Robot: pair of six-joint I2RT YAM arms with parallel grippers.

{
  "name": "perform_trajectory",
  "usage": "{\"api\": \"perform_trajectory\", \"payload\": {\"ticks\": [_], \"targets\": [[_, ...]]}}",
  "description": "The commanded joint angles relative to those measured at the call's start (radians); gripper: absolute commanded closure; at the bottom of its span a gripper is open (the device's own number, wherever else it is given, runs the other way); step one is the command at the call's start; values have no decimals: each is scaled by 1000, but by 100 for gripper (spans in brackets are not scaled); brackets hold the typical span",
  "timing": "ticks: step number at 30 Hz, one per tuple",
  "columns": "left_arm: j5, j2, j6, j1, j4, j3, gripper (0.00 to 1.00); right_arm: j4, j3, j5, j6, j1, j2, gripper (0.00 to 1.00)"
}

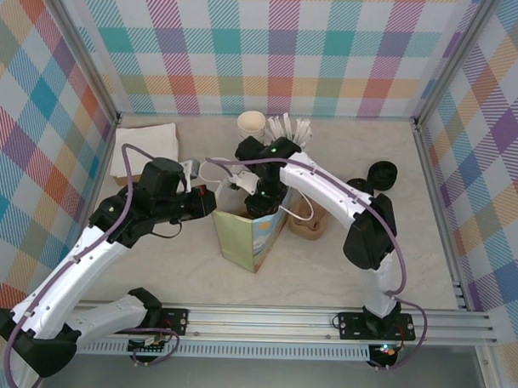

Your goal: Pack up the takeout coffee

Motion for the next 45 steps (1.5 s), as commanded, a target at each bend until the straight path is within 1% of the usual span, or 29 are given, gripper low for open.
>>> {"api": "perform_trajectory", "payload": {"ticks": [1, 10, 14, 17, 19, 22, 26, 30, 37, 40, 43, 45], "targets": [[-1, -28, 17, -15, 51, 3, 98, -51, 22, 5, 10, 7, 24, 76], [-12, -31, 22, -14, 44, 3, 98, -46, 25, -4, 8, 7, 52, 75], [-12, -30, 25, -14, 44, 3, 98, -50, 43, -8, 6, 7, 54, 72], [-13, -30, 25, -14, 40, 3, 98, -50, 64, -14, 8, 7, 44, 64], [-14, -31, 26, -15, 38, 3, 98, -47, 77, -12, 11, 5, 32, 55], [-15, -34, 27, -15, 33, 0, 98, -44, 102, -11, 12, 5, 15, 47], [-20, -37, 22, -14, 29, -10, 98, -52, 143, -12, 14, 6, 5, 37], [-37, -42, 15, -14, 21, -28, 98, -62, 192, -10, 18, 5, -1, 32], [-63, -53, -4, -14, 15, -51, 98, -80, 317, 3, 43, -10, -29, 30], [-67, -54, -9, -14, 14, -59, 98, -68, 353, 6, 65, -27, -61, 27], [-65, -55, -14, -14, 16, -66, 94, -33, 356, 5, 97, -49, -112, 20], [-64, -54, -14, -14, 20, -65, 88, -6, 351, 0, 112, -63, -148, 15]]}}
